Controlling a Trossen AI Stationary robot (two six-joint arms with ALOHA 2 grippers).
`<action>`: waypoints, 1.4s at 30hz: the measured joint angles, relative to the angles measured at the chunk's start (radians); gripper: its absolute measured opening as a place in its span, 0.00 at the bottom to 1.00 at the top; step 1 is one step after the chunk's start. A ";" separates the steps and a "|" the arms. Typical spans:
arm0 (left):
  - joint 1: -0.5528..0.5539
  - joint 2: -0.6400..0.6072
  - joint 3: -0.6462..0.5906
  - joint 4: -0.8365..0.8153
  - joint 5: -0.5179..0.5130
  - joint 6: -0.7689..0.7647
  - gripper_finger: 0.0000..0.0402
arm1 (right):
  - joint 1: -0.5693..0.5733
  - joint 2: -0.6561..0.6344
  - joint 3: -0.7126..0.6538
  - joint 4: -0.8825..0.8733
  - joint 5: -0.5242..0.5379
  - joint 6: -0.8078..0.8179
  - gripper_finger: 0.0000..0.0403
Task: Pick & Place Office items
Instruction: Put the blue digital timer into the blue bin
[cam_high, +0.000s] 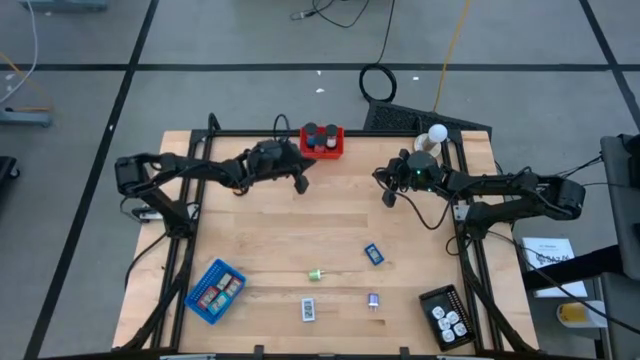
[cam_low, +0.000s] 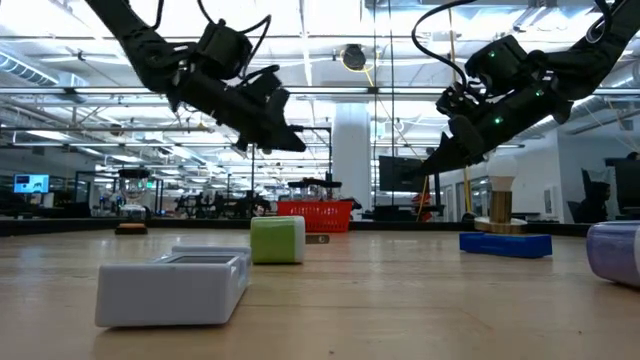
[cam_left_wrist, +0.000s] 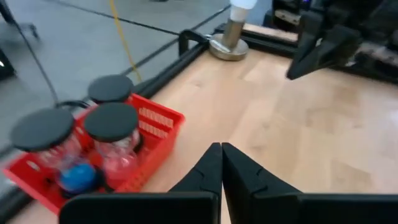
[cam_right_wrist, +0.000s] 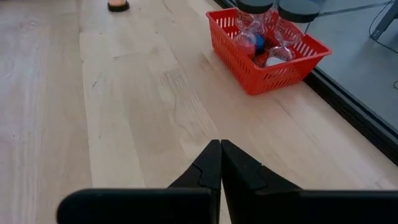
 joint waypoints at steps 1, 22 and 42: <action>0.001 -0.004 -0.005 0.000 0.018 -0.028 0.01 | 0.000 0.000 0.000 0.003 0.000 0.005 0.00; 0.021 0.040 -0.351 0.723 0.215 -0.041 0.04 | 0.111 0.000 0.119 -0.337 0.210 0.381 0.00; -0.001 0.041 -0.350 0.692 0.181 0.052 0.04 | 0.463 0.006 0.396 -0.942 0.479 1.050 0.00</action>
